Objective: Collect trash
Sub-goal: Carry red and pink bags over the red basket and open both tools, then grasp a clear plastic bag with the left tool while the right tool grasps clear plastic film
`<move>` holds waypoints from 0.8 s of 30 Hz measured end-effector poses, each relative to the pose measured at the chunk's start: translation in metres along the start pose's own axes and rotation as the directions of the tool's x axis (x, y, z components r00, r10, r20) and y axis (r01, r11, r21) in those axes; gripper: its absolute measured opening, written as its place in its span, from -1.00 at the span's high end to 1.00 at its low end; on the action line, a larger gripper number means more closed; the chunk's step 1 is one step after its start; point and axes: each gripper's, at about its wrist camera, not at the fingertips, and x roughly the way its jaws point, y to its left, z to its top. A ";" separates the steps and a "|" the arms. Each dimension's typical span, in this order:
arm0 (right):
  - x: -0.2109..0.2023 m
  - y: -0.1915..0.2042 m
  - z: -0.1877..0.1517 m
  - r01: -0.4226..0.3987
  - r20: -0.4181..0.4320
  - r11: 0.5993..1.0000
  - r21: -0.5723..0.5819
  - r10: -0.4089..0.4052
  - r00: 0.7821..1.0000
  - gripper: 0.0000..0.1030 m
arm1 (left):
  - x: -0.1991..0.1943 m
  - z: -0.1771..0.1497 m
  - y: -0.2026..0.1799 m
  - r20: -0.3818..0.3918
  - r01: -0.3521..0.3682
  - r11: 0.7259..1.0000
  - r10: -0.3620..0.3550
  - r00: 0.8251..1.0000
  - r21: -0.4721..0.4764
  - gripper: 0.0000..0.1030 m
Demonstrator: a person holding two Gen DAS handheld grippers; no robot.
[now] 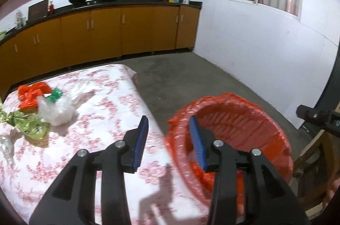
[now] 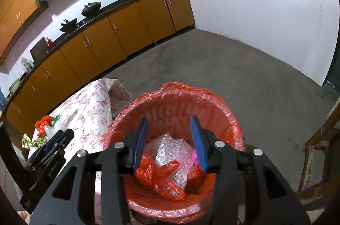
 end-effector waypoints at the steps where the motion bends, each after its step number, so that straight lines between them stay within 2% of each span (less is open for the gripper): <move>1: 0.000 0.004 -0.001 0.000 0.003 1.000 -0.012 0.000 1.000 0.17 | -0.002 0.000 0.003 0.001 -0.010 1.000 0.010 1.000 -0.003 0.18; 8: 0.001 0.036 -0.005 -0.010 0.014 0.995 -0.099 0.011 1.000 0.17 | -0.027 -0.007 0.054 0.031 -0.146 0.988 0.148 0.989 -0.047 -0.05; 13: 0.004 0.066 -0.010 -0.044 0.005 0.987 -0.154 0.045 0.999 0.17 | -0.053 -0.018 0.117 0.028 -0.280 0.954 0.284 0.958 -0.107 -0.13; 16: 0.007 0.084 -0.013 -0.057 0.001 0.980 -0.192 0.059 0.998 0.17 | -0.071 -0.028 0.163 0.013 -0.381 0.914 0.386 0.922 -0.142 -0.15; 17: 0.008 0.087 -0.014 -0.062 -0.001 0.978 -0.199 0.063 0.998 0.17 | -0.078 -0.033 0.185 0.001 -0.423 0.891 0.429 0.903 -0.164 -0.15; 21: 0.019 0.110 -0.020 -0.095 -0.031 0.971 -0.221 0.091 0.995 0.17 | -0.095 -0.045 0.250 -0.060 -0.514 0.818 0.518 0.853 -0.257 -0.14; 23: 0.024 0.124 -0.025 -0.112 -0.046 0.964 -0.239 0.105 0.993 0.17 | -0.096 -0.050 0.278 -0.096 -0.532 0.790 0.530 0.842 -0.306 -0.14; 24: 0.026 0.130 -0.026 -0.118 -0.050 0.962 -0.247 0.109 0.993 0.17 | -0.096 -0.051 0.286 -0.109 -0.530 0.785 0.526 0.844 -0.320 -0.14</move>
